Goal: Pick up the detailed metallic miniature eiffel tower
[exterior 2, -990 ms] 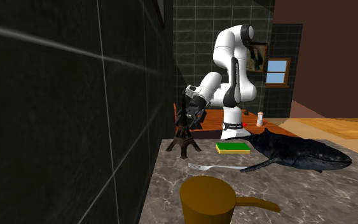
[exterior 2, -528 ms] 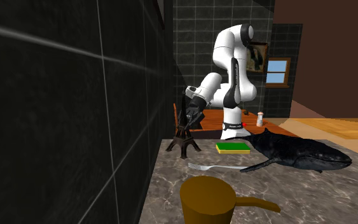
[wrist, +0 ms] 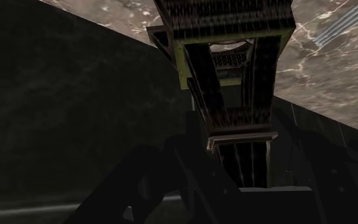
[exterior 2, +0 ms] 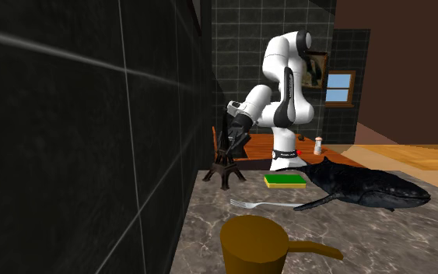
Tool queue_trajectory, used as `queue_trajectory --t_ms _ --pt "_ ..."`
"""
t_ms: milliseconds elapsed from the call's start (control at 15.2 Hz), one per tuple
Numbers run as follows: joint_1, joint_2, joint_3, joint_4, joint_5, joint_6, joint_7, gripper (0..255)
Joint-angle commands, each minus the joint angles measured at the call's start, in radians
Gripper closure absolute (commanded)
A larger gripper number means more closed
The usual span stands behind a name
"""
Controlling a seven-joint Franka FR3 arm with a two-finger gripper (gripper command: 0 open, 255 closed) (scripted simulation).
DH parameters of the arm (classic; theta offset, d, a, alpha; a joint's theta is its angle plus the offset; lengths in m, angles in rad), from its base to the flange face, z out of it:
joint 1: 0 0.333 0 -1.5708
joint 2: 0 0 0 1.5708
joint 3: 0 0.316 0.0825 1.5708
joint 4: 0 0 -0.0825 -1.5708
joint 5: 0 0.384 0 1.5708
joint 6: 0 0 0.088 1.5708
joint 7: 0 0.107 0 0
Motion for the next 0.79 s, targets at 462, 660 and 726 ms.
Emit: queue_trajectory --t_ms 462,660,726 --pt "-0.151 -0.19 0.197 0.021 0.143 -0.216 -0.089 255" --pt "-0.202 -0.246 0.25 0.034 0.157 -0.288 -0.093 255" --pt "-0.205 -0.248 0.253 0.034 0.156 -0.292 -0.092 255"
